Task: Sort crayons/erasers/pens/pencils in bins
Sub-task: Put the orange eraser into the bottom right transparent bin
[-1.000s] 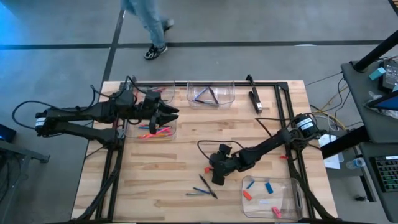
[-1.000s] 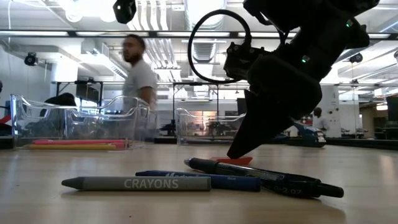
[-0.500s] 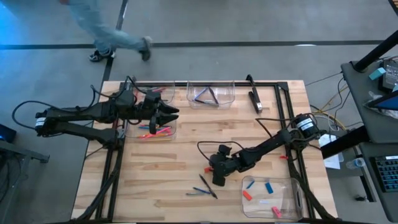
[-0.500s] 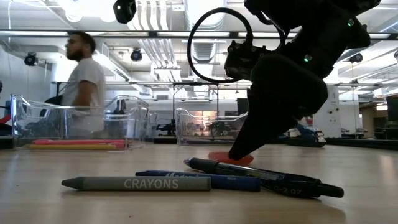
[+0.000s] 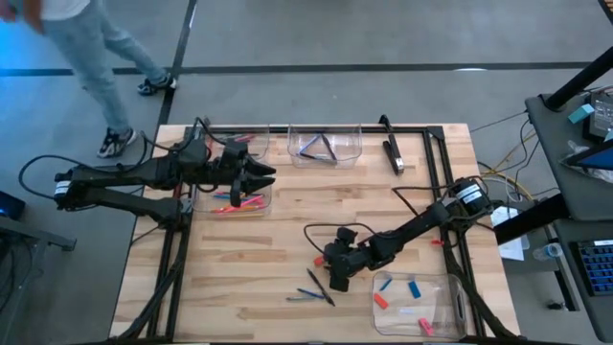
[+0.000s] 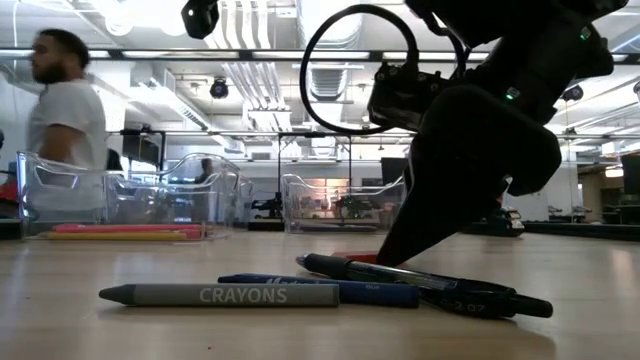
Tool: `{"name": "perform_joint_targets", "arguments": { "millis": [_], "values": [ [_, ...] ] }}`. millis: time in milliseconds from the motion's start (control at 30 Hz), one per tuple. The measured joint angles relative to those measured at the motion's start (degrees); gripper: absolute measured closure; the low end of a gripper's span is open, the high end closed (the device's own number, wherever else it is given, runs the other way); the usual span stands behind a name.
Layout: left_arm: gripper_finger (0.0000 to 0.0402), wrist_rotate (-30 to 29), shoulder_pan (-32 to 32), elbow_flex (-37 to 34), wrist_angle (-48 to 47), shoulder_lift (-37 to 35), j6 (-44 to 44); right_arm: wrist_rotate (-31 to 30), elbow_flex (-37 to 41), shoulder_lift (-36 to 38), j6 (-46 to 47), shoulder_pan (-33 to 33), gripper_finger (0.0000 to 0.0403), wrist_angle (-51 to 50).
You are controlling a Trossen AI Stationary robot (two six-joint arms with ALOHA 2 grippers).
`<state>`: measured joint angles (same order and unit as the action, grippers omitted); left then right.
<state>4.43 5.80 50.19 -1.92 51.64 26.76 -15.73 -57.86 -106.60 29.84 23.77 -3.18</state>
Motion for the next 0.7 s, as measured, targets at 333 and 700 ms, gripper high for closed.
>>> {"name": "perform_joint_targets", "arguments": {
  "millis": [333, 700],
  "values": [
    [0.0252, 0.0, -0.3, 0.0, 0.0, 0.0, 0.0, 0.6, 0.2, 6.5, -1.9, -1.1, 0.0182, 0.0],
    [0.0252, 0.0, -0.3, 0.0, 0.0, 0.0, 0.7, -0.4, 0.1, 4.4, -2.2, -3.1, 0.0182, 0.4]
  ]
}}
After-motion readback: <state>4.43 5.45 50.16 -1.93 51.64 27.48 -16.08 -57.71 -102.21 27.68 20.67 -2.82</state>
